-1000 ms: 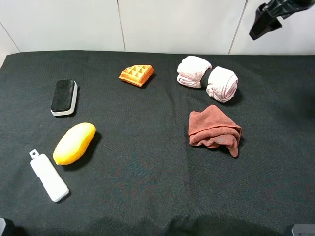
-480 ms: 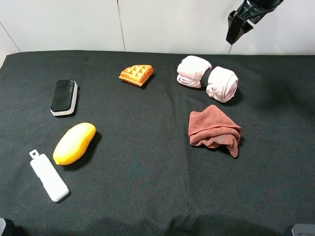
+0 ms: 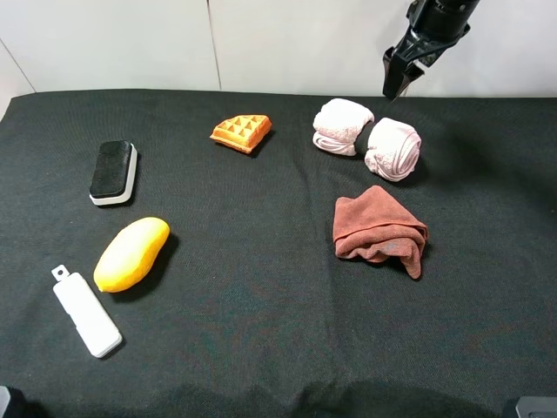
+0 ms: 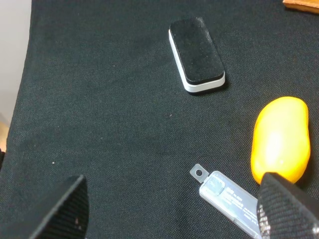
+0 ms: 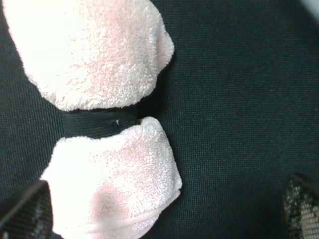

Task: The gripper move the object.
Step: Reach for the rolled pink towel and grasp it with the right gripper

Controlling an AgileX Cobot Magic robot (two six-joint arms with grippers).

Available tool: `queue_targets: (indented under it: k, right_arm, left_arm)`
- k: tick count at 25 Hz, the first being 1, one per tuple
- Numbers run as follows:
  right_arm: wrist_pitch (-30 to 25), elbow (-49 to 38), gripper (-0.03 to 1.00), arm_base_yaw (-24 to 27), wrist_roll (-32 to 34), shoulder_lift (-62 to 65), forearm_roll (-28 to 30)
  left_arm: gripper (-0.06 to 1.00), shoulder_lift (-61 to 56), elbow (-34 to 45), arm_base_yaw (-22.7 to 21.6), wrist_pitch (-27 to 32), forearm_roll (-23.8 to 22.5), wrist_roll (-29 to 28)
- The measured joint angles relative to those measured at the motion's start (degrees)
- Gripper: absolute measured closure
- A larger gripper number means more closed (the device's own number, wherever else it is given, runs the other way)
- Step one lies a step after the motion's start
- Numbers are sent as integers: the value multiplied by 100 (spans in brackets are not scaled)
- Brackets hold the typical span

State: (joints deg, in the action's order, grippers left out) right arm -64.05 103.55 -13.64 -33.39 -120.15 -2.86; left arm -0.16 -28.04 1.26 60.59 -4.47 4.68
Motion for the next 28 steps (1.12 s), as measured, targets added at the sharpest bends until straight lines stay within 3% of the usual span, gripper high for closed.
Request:
queue_targets:
  k: [28]
  right_arm:
    - [427,-2,27,-466,156,-764,-129]
  left_arm:
    - [21,0,0,0,0,5,0]
